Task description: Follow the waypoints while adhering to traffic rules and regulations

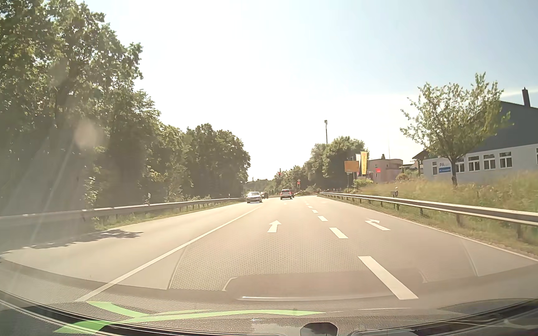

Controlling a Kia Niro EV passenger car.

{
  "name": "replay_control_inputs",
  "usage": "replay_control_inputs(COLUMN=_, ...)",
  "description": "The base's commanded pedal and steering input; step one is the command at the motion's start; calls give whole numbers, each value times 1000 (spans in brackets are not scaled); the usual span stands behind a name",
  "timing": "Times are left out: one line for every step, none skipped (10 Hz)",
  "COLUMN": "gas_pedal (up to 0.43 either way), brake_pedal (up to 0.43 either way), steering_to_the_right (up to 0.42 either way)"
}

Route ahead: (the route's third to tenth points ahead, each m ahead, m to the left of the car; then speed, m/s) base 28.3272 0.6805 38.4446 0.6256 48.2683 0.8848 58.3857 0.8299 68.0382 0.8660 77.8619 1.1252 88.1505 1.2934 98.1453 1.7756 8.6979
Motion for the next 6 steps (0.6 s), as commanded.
replay_control_inputs(gas_pedal=157, brake_pedal=0, steering_to_the_right=-7)
replay_control_inputs(gas_pedal=169, brake_pedal=0, steering_to_the_right=-7)
replay_control_inputs(gas_pedal=169, brake_pedal=0, steering_to_the_right=-7)
replay_control_inputs(gas_pedal=169, brake_pedal=0, steering_to_the_right=-7)
replay_control_inputs(gas_pedal=169, brake_pedal=0, steering_to_the_right=-7)
replay_control_inputs(gas_pedal=157, brake_pedal=0, steering_to_the_right=-7)
